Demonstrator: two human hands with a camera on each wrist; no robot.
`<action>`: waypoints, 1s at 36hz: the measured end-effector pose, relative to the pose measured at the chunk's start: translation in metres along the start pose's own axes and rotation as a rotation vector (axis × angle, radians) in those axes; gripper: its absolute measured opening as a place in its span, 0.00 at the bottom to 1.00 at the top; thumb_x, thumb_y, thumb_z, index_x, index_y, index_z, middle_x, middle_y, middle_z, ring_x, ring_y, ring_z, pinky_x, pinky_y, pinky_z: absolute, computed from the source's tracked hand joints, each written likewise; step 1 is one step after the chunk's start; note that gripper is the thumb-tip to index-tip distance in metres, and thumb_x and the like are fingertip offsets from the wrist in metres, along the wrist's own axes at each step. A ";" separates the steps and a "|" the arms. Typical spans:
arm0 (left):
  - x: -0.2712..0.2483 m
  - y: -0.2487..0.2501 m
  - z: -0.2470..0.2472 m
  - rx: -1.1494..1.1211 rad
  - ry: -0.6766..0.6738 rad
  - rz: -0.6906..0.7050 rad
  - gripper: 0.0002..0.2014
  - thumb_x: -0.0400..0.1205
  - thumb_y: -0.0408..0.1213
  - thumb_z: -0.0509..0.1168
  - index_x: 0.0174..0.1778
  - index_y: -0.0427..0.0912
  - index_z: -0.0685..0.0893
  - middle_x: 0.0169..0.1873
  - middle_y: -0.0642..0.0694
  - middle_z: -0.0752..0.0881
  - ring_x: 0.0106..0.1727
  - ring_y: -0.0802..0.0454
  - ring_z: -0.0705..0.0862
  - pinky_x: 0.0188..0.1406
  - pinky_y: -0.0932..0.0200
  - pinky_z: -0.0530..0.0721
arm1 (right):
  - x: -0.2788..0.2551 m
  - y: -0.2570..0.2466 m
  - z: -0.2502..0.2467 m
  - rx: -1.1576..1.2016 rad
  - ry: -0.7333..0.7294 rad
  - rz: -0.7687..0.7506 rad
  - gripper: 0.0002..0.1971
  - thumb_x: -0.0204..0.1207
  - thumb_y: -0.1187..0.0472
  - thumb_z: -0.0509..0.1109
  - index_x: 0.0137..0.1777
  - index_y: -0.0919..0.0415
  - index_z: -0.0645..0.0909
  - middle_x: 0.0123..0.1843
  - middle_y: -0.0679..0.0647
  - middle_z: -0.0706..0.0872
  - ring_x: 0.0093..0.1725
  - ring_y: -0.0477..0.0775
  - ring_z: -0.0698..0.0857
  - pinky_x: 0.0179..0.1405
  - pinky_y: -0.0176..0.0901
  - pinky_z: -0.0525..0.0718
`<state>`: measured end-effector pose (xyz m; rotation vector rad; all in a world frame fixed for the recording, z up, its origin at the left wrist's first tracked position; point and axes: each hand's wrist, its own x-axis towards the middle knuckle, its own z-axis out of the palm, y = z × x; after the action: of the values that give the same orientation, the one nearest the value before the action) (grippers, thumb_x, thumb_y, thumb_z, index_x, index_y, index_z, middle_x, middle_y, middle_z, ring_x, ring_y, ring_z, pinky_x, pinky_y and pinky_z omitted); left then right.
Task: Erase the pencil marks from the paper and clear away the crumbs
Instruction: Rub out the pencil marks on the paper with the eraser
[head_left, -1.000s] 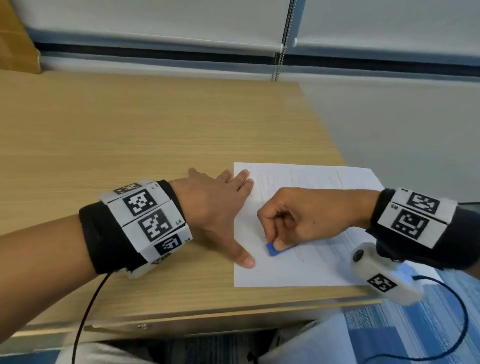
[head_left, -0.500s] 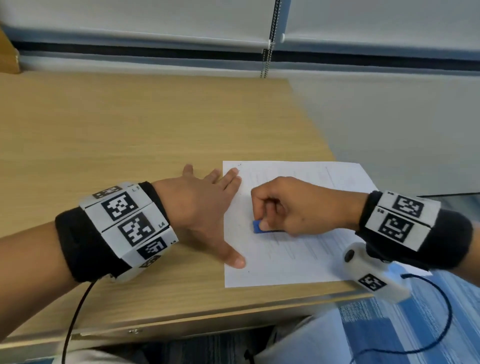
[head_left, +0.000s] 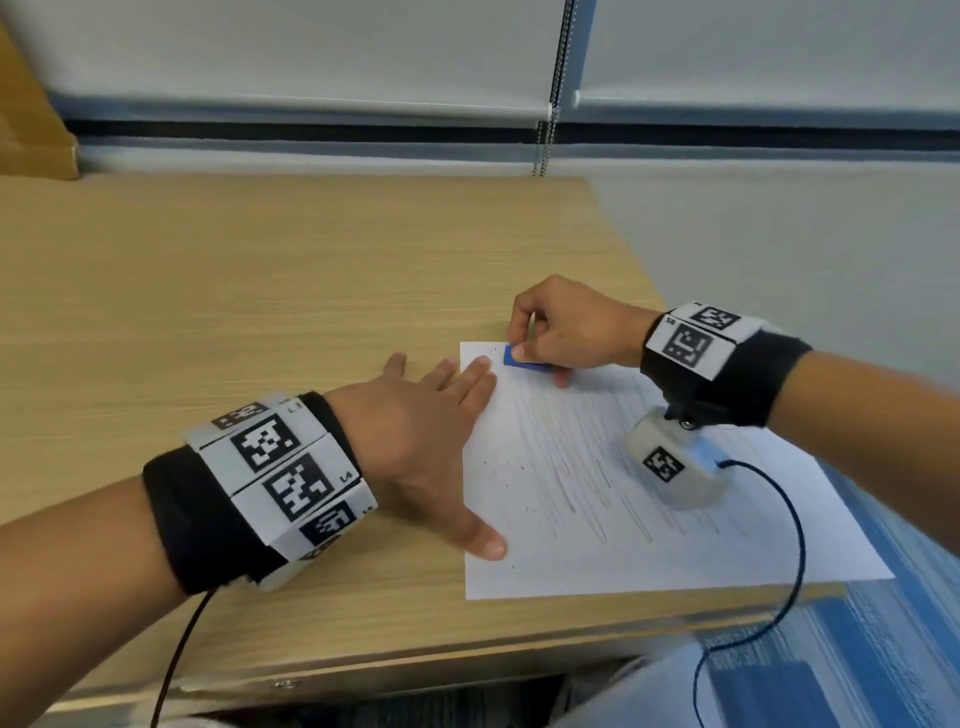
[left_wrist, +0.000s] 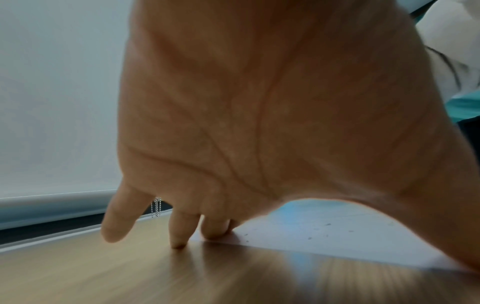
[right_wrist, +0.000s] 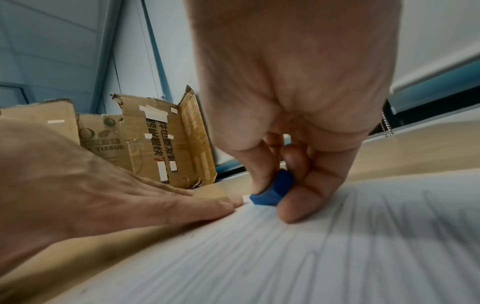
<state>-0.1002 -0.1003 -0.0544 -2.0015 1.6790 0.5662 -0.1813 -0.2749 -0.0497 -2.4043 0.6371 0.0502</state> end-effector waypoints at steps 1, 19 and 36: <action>0.000 0.000 -0.001 0.004 -0.003 -0.002 0.74 0.55 0.86 0.57 0.80 0.45 0.23 0.81 0.51 0.26 0.84 0.51 0.31 0.80 0.34 0.32 | -0.003 0.001 0.001 0.026 -0.014 -0.015 0.02 0.75 0.66 0.71 0.43 0.63 0.81 0.31 0.58 0.83 0.25 0.59 0.85 0.34 0.47 0.85; 0.002 0.002 -0.002 -0.001 -0.025 -0.004 0.74 0.55 0.85 0.58 0.79 0.44 0.21 0.79 0.51 0.23 0.83 0.49 0.29 0.79 0.33 0.32 | -0.011 -0.006 0.002 -0.001 -0.225 -0.087 0.02 0.75 0.64 0.74 0.43 0.60 0.83 0.32 0.62 0.87 0.26 0.54 0.85 0.37 0.49 0.87; 0.004 0.004 -0.004 0.074 -0.008 -0.005 0.73 0.57 0.86 0.56 0.80 0.39 0.25 0.82 0.48 0.27 0.82 0.52 0.29 0.76 0.33 0.26 | -0.006 0.000 -0.002 -0.031 -0.097 -0.058 0.02 0.75 0.64 0.73 0.43 0.62 0.84 0.31 0.60 0.85 0.26 0.50 0.80 0.31 0.42 0.81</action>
<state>-0.1029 -0.1069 -0.0537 -1.9478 1.6660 0.5016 -0.1868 -0.2739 -0.0473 -2.4318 0.5256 0.1523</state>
